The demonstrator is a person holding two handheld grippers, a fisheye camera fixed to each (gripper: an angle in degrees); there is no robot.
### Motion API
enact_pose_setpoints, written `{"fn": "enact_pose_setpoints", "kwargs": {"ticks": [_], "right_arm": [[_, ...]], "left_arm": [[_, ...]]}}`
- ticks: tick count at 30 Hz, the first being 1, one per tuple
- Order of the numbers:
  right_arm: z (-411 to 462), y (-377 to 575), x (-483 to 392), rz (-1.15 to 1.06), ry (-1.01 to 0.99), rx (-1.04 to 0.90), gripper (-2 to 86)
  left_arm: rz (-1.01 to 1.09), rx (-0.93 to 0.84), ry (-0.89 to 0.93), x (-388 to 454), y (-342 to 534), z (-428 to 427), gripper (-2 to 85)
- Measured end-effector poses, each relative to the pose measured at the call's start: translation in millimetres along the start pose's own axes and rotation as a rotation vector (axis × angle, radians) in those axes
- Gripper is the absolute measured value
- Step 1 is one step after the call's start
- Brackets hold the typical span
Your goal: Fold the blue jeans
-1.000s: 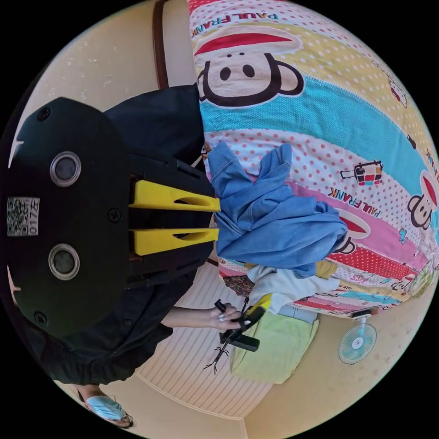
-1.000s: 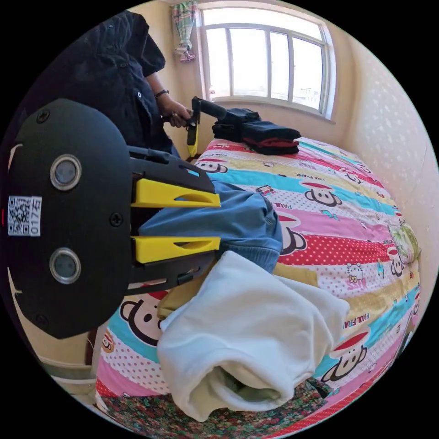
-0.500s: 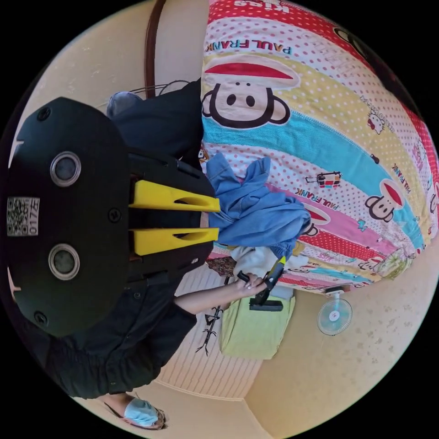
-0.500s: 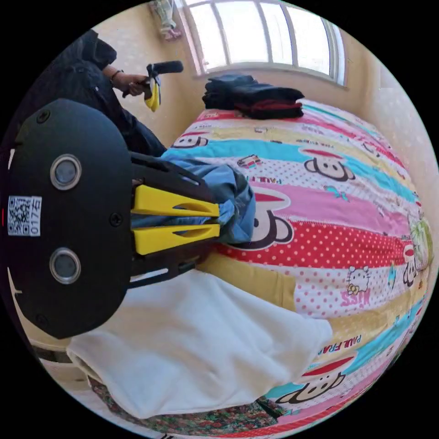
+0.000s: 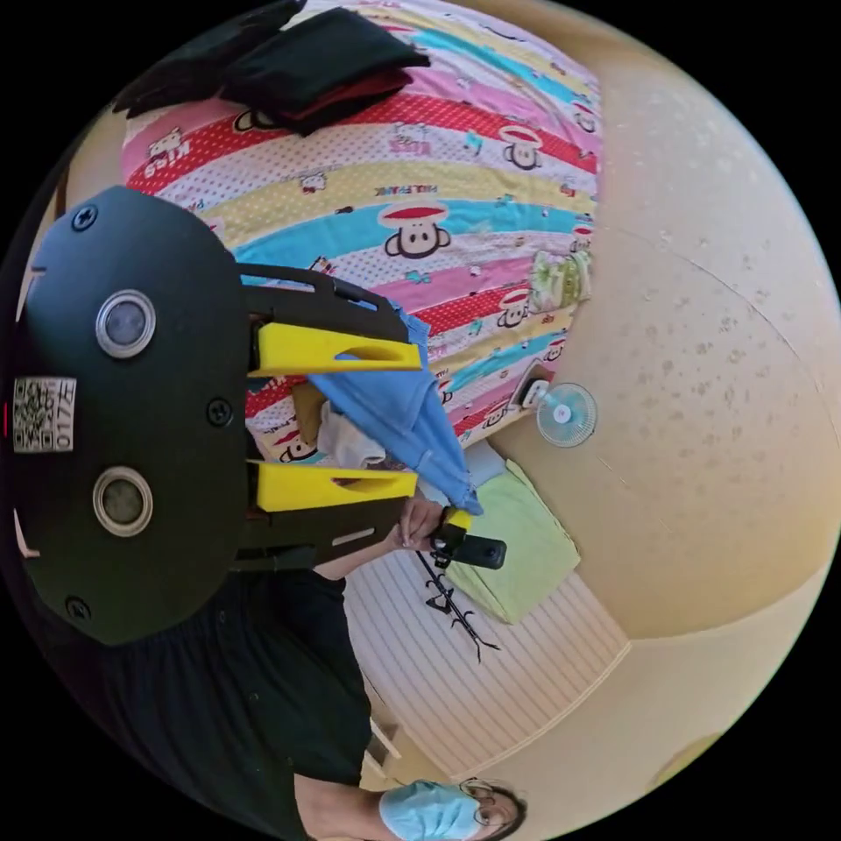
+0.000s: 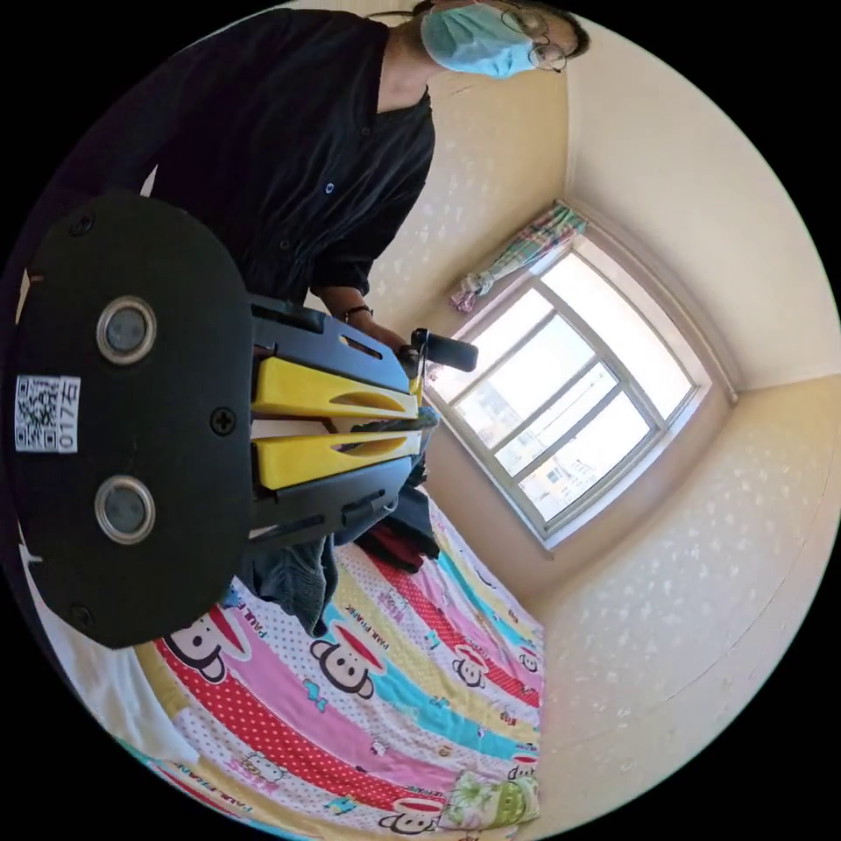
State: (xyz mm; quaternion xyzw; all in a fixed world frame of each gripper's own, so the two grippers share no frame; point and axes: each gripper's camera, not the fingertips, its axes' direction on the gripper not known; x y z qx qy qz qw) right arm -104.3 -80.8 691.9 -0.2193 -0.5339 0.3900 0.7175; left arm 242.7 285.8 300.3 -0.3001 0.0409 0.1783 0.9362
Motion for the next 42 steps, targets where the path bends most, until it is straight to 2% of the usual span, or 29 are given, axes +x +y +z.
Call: {"fn": "enact_pose_setpoints", "kwargs": {"ticks": [2,5,6,7,9,14,16,18,20,24,25,28,30,32,34,37,40,42], "right_arm": [[4.6,-12.2,-14.5,-0.074,0.016,-0.018,3.2],[16.4,-16.4,-22.4,-0.157,-0.055,0.002,3.3],[22.5,-14.3,-17.8,-0.141,-0.086,0.010,3.3],[25.6,-12.4,-14.9,-0.124,-0.084,0.010,3.3],[32.5,1.6,-7.1,-0.052,-0.004,0.013,3.6],[35.1,52.1,-2.2,0.171,0.226,-0.027,6.3],[28.8,82.8,-9.4,0.265,0.253,0.051,8.9],[30.2,126.8,-20.1,0.367,0.261,0.133,11.4],[41.9,154.2,-19.7,0.462,0.270,0.124,12.5],[75.3,179.8,-13.0,0.540,0.113,0.134,14.3],[80.7,177.8,-14.1,0.546,0.130,0.120,14.3],[110.3,161.1,-20.9,0.619,0.340,-0.011,9.2],[129.9,144.2,-30.3,0.556,0.396,-0.065,5.2],[139.5,127.6,-40.1,0.473,0.371,-0.078,4.1],[145.0,105.8,-54.1,0.368,0.286,-0.077,3.5],[144.5,60.3,-88.6,0.148,0.085,-0.053,2.9],[133.3,12.8,-134.1,-0.089,-0.093,-0.025,2.6],[122.8,-22.6,-171.7,-0.254,-0.211,-0.008,2.5]], "left_arm": [[0.055,0.000,-0.013,29.3,-2.1,21.3,18.6],[0.107,-0.053,0.193,63.1,5.1,90.5,16.2],[0.076,-0.030,0.340,68.1,11.7,115.6,13.5],[0.017,0.009,0.412,68.9,20.8,136.0,9.7],[-0.074,0.034,0.436,66.9,36.8,163.5,6.2],[-0.140,-0.037,0.379,88.8,66.9,228.5,4.3],[-0.174,-0.048,0.329,106.3,81.6,262.4,4.2],[-0.200,-0.047,0.358,117.2,90.9,289.7,4.2],[-0.194,-0.065,0.400,132.7,95.5,317.9,4.2],[-0.094,-0.194,0.385,198.9,94.1,384.8,4.3],[-0.068,-0.215,0.353,219.7,94.1,399.0,4.7],[0.030,-0.257,0.290,263.3,89.9,417.0,6.7],[0.057,-0.216,0.290,274.0,84.4,407.8,8.9],[0.040,-0.124,0.337,271.5,78.9,386.5,9.8],[-0.012,0.042,0.425,256.2,77.0,345.0,9.2],[-0.055,0.213,0.454,246.2,80.6,276.3,8.9],[-0.051,0.298,0.335,255.3,83.9,210.8,9.1],[-0.096,0.284,0.241,257.4,81.2,189.6,9.8]]}}
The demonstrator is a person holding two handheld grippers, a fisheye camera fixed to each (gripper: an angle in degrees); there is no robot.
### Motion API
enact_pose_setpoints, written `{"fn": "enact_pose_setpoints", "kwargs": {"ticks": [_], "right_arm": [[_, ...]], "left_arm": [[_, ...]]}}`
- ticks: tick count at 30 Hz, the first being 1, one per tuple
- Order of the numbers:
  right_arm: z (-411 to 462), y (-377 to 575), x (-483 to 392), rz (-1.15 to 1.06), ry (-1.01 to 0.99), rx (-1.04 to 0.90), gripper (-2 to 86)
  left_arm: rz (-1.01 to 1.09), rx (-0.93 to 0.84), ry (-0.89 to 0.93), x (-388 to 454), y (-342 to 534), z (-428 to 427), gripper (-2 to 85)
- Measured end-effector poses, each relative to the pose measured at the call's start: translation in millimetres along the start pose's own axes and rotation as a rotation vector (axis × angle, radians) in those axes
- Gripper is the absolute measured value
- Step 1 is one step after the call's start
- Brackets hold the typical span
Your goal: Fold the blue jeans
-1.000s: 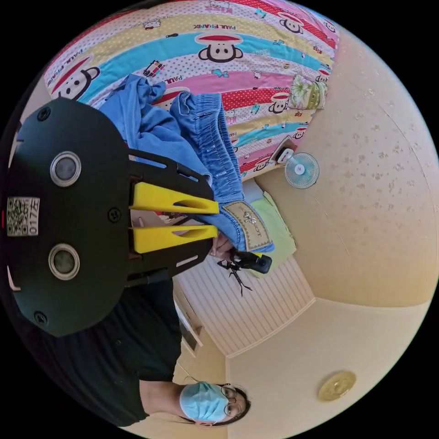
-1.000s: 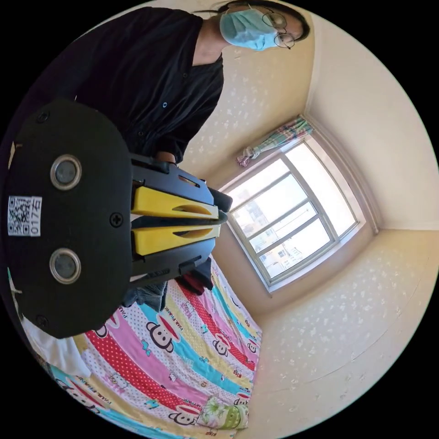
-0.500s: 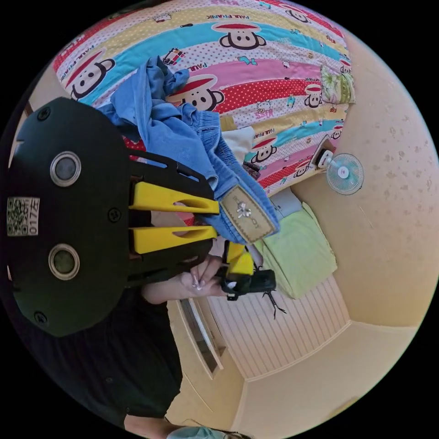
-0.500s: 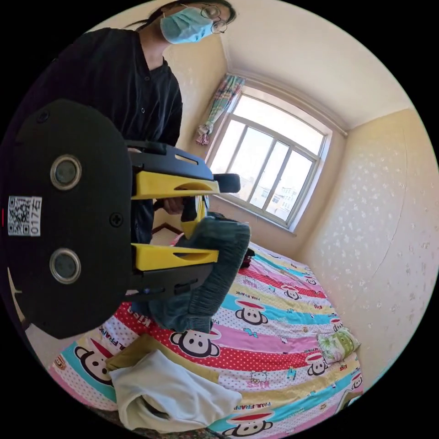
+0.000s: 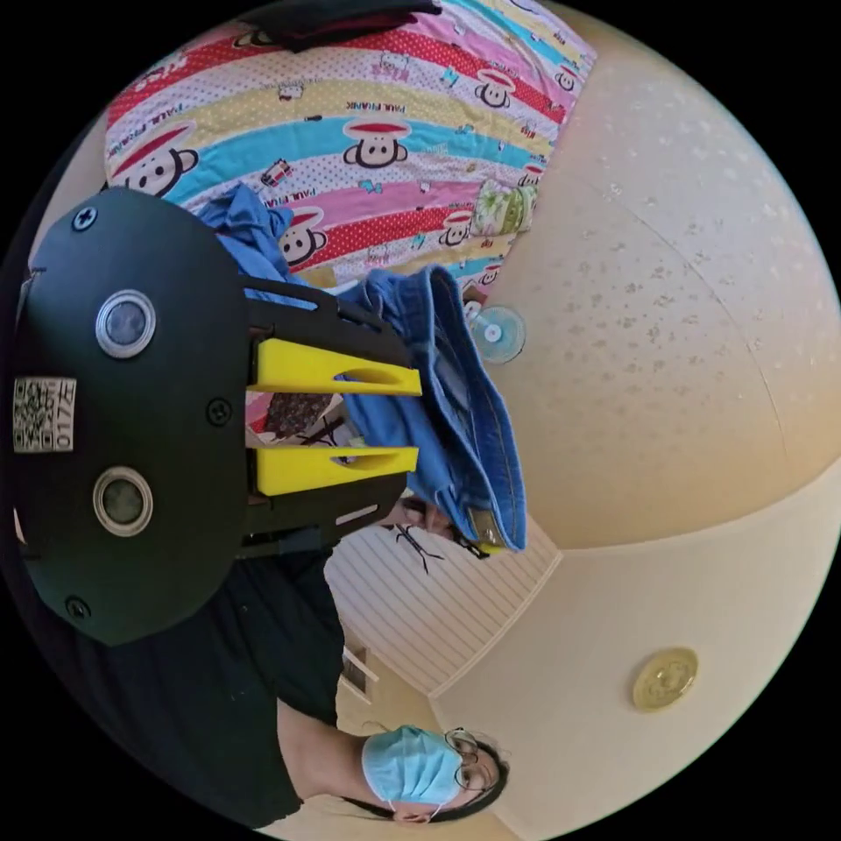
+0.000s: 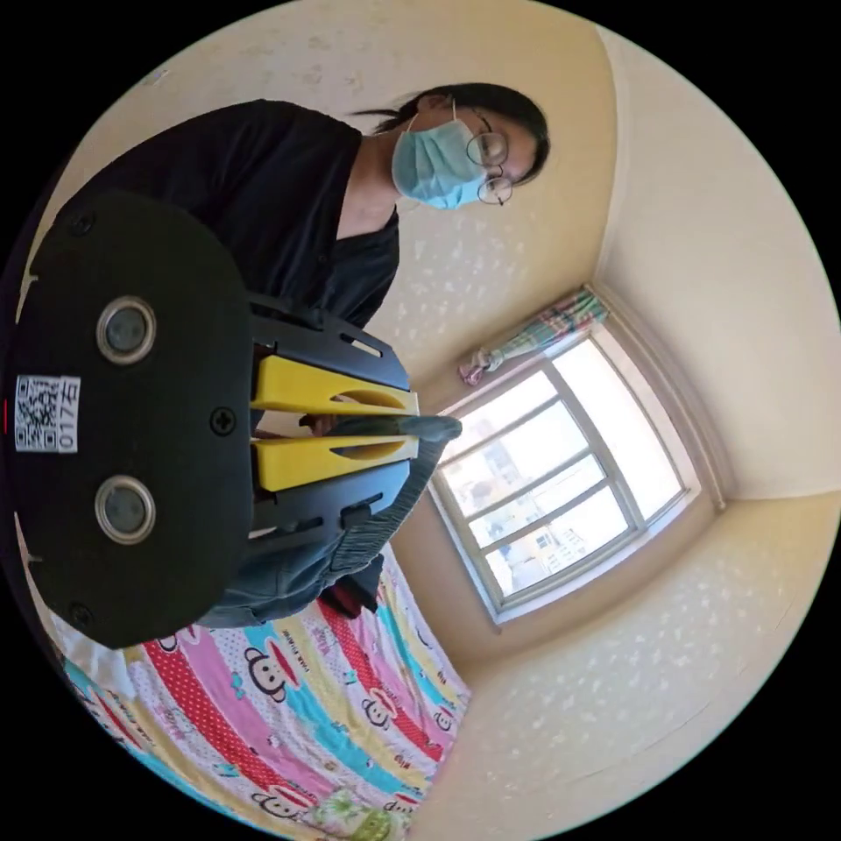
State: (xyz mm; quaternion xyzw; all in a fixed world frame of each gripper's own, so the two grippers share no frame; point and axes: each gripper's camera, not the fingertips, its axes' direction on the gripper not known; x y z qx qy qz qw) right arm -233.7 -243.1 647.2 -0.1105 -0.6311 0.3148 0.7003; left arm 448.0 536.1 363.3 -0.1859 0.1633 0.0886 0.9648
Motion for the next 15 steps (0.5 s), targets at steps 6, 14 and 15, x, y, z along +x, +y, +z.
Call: {"fn": "enact_pose_setpoints", "kwargs": {"ticks": [6,14,15], "right_arm": [[16.9,-91.1,-41.5,-0.126,-0.148,0.030,2.4],[41.7,-110.8,-71.2,-0.126,-0.087,0.010,2.4],[35.5,-104.4,-73.8,-0.123,-0.069,0.022,2.3]], "left_arm": [[-0.024,0.052,-0.019,23.5,-9.3,25.8,17.1],[0.187,0.491,-0.170,142.2,-27.7,-16.9,10.7],[0.203,0.540,-0.182,156.9,-34.8,-34.7,6.9]]}}
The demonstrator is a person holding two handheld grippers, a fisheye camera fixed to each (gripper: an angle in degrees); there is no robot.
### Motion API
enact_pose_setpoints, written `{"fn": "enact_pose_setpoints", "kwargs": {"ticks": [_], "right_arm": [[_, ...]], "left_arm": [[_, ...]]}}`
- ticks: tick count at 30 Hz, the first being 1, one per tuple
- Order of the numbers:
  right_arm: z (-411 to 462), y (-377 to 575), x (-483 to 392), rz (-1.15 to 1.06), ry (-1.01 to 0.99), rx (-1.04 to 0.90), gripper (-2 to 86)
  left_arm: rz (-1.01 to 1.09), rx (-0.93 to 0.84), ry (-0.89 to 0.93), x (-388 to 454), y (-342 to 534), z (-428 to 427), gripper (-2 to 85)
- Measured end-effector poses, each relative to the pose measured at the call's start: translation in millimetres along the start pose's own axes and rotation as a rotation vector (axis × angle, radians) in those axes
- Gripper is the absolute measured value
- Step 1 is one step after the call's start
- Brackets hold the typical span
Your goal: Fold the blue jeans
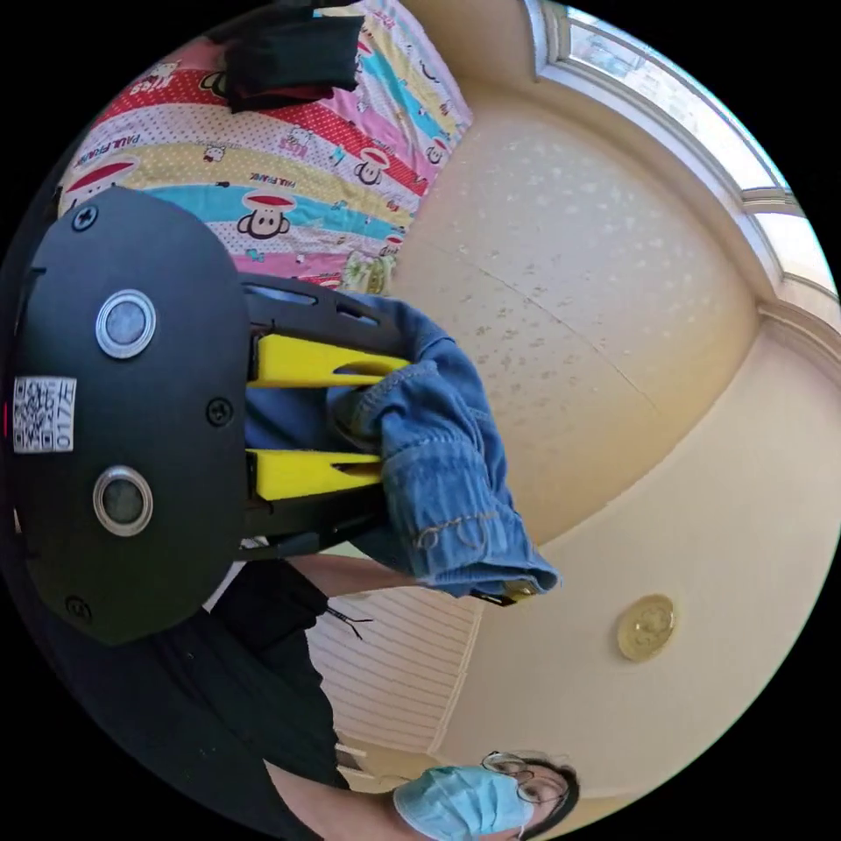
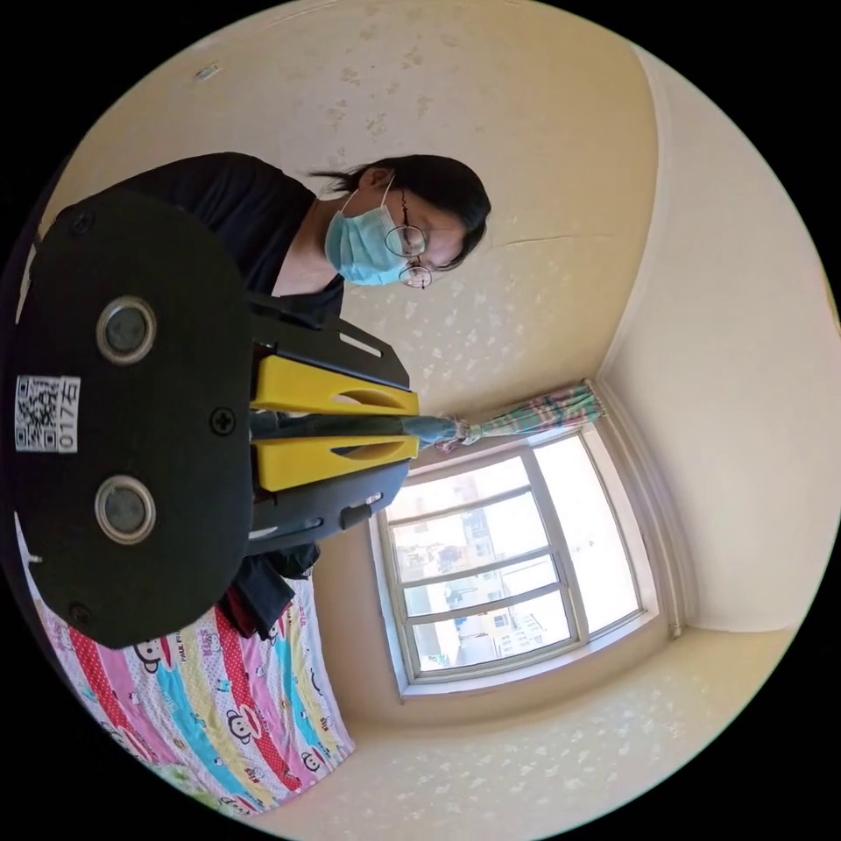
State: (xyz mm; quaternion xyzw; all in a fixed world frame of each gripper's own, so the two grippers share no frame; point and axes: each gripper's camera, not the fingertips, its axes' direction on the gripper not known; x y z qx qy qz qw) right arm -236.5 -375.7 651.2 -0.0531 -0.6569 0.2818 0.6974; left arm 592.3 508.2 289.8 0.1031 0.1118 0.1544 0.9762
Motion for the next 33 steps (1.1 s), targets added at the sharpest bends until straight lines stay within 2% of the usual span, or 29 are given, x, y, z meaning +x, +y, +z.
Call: {"fn": "enact_pose_setpoints", "kwargs": {"ticks": [1,4,13,16,19,23,28,30,31,33], "right_arm": [[-4.2,3.3,-2.2,0.003,0.009,0.007,2.3],[-26.8,19.4,-21.1,0.003,0.067,0.048,2.2],[-60.0,15.4,-130.8,-0.210,0.152,0.136,2.2],[-74.3,-1.4,-147.1,-0.185,0.254,0.146,2.3],[-93.0,-17.0,-127.5,-0.217,0.464,0.154,2.3],[-142.1,-9.6,-3.4,0.005,0.540,0.161,2.5],[-199.0,71.2,194.3,0.415,0.678,0.128,2.9],[-222.8,108.0,297.5,0.555,0.837,0.046,3.3],[-230.3,115.9,324.6,0.589,0.883,0.034,3.4],[-267.6,151.1,431.9,0.698,1.057,0.056,4.1]], "left_arm": [[0.029,0.058,0.012,8.5,-20.8,-14.5,3.4],[0.126,0.157,0.101,37.4,-83.2,-40.2,0.0],[0.439,0.366,0.230,178.9,-244.4,-81.3,-0.9],[0.478,0.391,0.195,197.3,-295.4,-74.7,-0.9],[0.460,0.365,0.143,179.7,-343.2,-46.6,-0.9],[0.325,0.233,0.045,103.6,-381.0,14.8,-0.9],[-0.001,-0.115,-0.126,-92.9,-388.2,140.5,-0.6],[-0.045,-0.221,-0.191,-160.9,-393.7,193.6,-0.3],[-0.067,-0.318,-0.230,-209.4,-400.6,238.1,0.3],[-0.146,-0.481,-0.236,-288.8,-407.2,302.7,3.0]]}}
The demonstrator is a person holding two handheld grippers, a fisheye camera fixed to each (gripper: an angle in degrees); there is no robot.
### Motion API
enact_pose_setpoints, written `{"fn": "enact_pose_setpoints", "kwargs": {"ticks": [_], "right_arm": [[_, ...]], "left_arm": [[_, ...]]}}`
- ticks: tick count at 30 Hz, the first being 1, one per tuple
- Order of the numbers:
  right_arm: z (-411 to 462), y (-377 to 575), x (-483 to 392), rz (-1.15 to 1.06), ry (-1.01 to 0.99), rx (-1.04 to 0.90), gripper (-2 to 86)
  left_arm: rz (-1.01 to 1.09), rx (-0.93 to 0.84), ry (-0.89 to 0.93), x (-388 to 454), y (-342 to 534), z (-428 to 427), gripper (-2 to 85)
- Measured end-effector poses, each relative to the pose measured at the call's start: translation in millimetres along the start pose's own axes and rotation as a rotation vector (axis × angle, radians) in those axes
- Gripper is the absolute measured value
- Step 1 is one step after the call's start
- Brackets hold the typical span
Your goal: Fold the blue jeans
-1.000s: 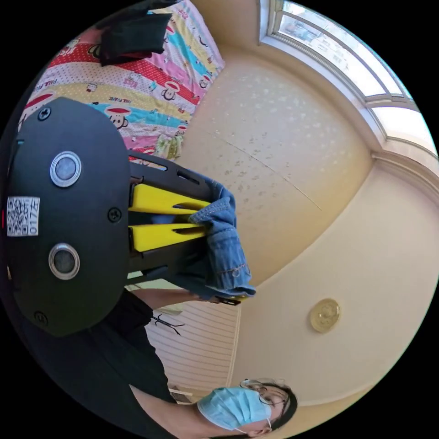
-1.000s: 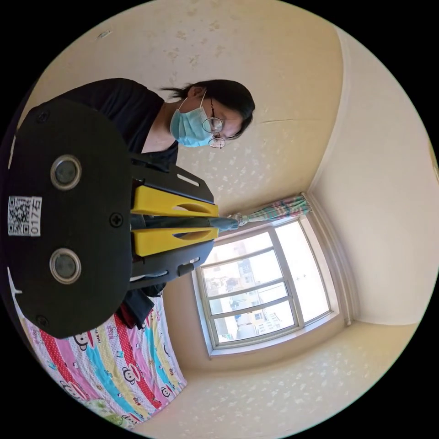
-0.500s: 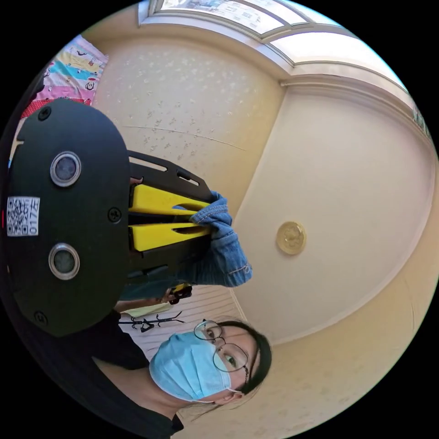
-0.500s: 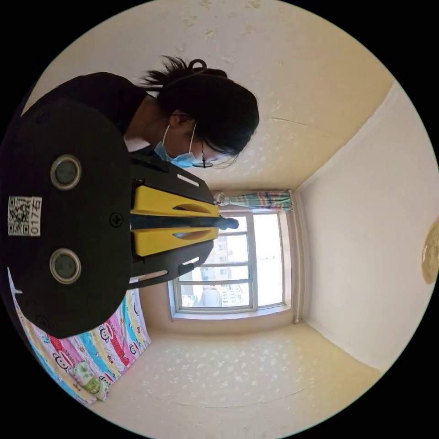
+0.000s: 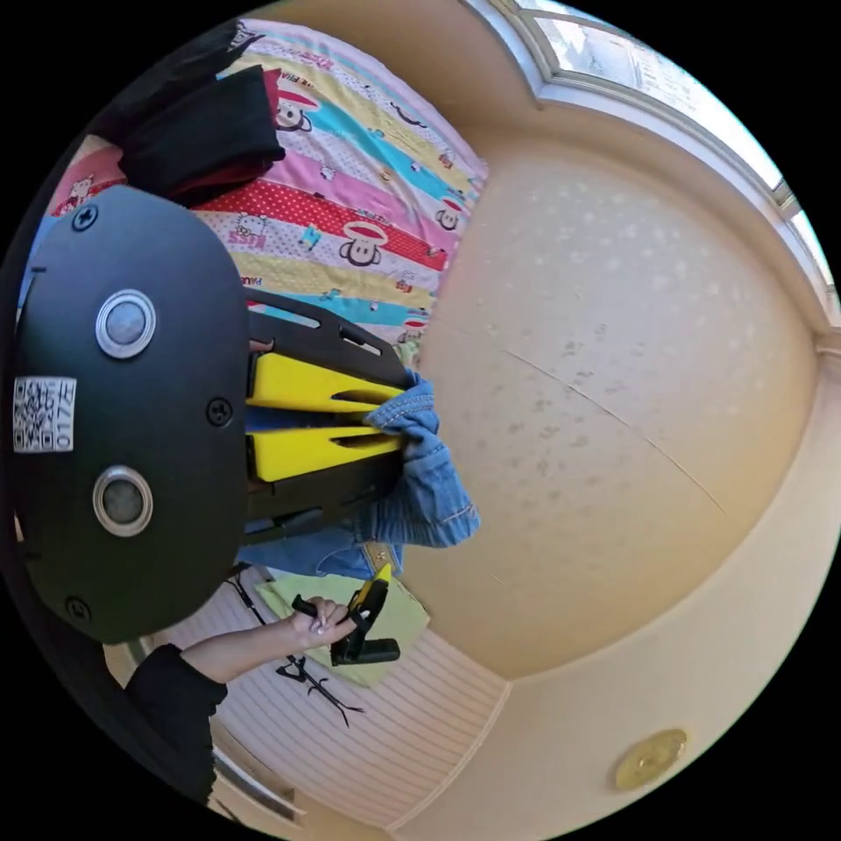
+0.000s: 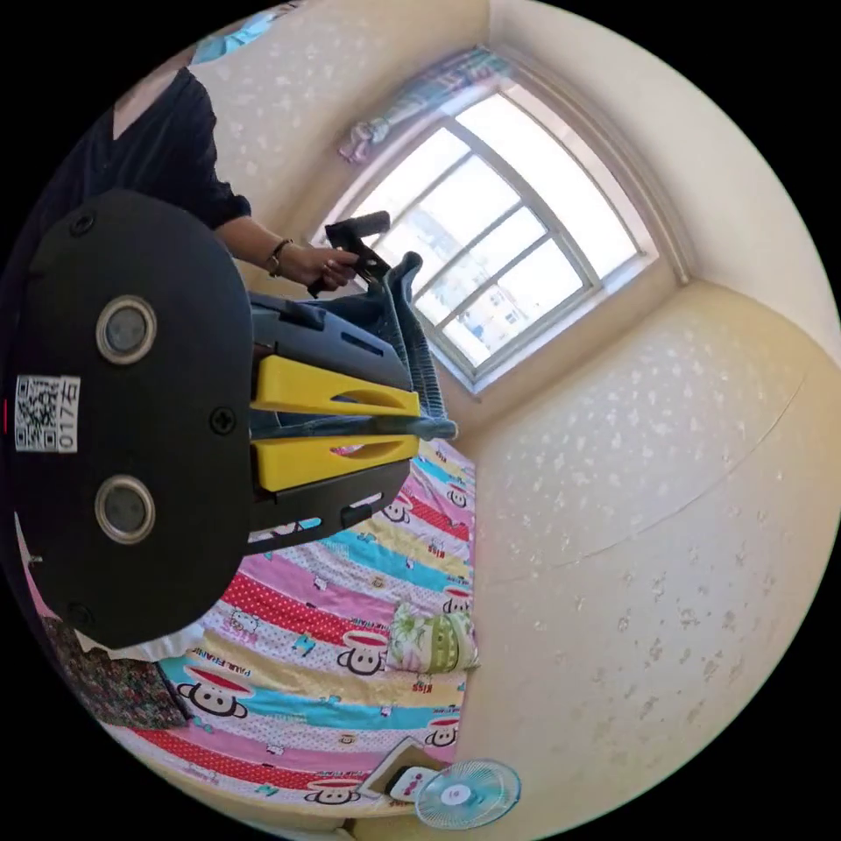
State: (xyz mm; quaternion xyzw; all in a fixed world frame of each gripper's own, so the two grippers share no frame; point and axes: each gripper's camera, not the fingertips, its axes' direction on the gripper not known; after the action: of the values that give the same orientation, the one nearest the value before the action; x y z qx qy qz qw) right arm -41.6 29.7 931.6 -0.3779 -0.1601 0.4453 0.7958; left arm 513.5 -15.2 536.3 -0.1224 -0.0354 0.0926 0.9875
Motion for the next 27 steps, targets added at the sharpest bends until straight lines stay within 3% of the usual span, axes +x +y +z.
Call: {"fn": "enact_pose_setpoints", "kwargs": {"ticks": [2,5,7,11,16,20,23,27], "right_arm": [[46.6,-10.8,64.7,0.087,0.130,0.027,4.7],[102.0,20.9,167.4,0.256,0.325,-0.037,4.9],[130.9,65.3,214.9,0.241,0.359,-0.120,5.5],[190.7,227.0,313.0,0.267,0.438,-0.463,6.1],[190.0,412.9,355.2,0.351,0.461,-0.779,6.4],[143.1,484.5,368.9,0.487,0.525,-0.884,6.6],[99.2,488.0,399.9,0.725,0.529,-0.818,6.6],[84.9,455.0,424.1,0.699,0.416,-0.790,7.3]], "left_arm": [[-0.084,-0.107,0.058,-60.7,-20.9,47.8,6.9],[-0.210,-0.162,0.105,-144.9,13.6,84.2,9.6],[-0.204,-0.291,0.121,-190.2,84.1,100.6,9.8],[-0.256,-0.573,0.129,-243.7,236.8,96.0,10.0],[-0.396,-0.912,0.185,-262.0,439.2,-9.7,10.0],[-0.423,-0.979,0.132,-262.1,468.1,-106.2,10.0],[-0.410,-0.984,0.075,-269.8,439.7,-161.2,9.8],[-0.289,-0.862,-0.089,-297.7,356.8,-223.4,10.3]]}}
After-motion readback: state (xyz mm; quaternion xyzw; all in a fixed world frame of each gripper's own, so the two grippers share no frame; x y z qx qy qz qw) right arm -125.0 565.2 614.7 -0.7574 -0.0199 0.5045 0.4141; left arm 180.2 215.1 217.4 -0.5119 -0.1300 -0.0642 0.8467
